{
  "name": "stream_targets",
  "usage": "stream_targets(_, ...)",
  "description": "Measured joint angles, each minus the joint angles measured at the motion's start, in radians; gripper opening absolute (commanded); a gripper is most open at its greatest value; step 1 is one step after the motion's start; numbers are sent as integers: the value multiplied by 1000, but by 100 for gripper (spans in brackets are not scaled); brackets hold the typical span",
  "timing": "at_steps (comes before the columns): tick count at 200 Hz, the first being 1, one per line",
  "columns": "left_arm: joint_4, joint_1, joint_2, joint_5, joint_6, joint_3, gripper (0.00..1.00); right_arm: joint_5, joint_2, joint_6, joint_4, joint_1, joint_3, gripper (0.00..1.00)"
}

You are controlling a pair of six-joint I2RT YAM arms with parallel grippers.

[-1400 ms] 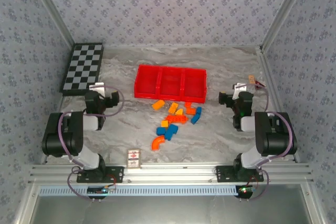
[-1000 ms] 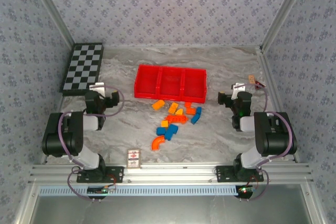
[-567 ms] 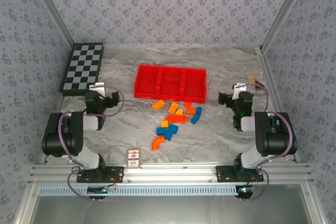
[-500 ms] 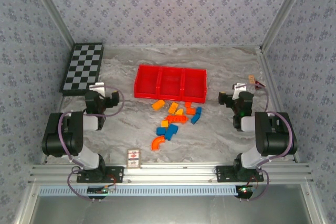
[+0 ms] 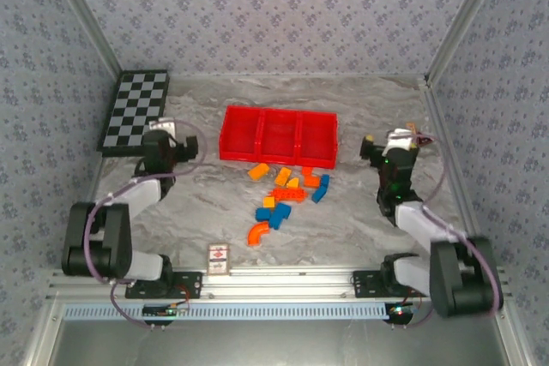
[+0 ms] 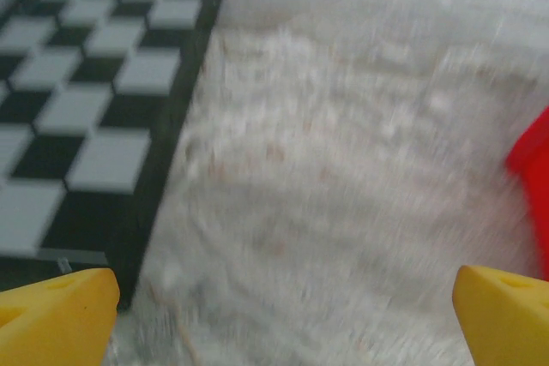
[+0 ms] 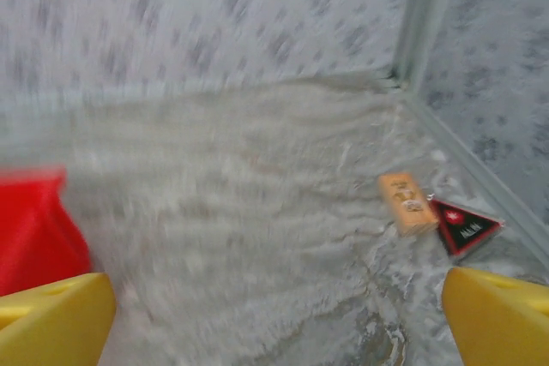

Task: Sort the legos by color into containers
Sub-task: Pick up the lego from the center of the table.

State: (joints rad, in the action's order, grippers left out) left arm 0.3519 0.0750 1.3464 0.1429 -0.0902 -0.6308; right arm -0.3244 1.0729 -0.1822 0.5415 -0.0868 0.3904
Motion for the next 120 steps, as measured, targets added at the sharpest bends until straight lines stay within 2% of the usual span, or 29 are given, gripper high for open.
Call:
stream_targets(30,-130,0,-243,-78,-42,-52,100,100,-217,-290,-328,209,127,100)
stream_targets(51,-227,3,-406,-135,-93,-55,100,250,-240,-367,-533,254,241,100)
stream_targets(81,-430,5,-579,-145,-207,-76,100,470,-183,-415,-835,198,418,97)
stream_targets(100,-630,6,-629,-170,-259,-148,100,518,-130,-421,-1022,106,491,98)
stream_targets(120,-816,6,-647,-209,-329,-199,100,519,-81,-434,-1178,-40,515,100)
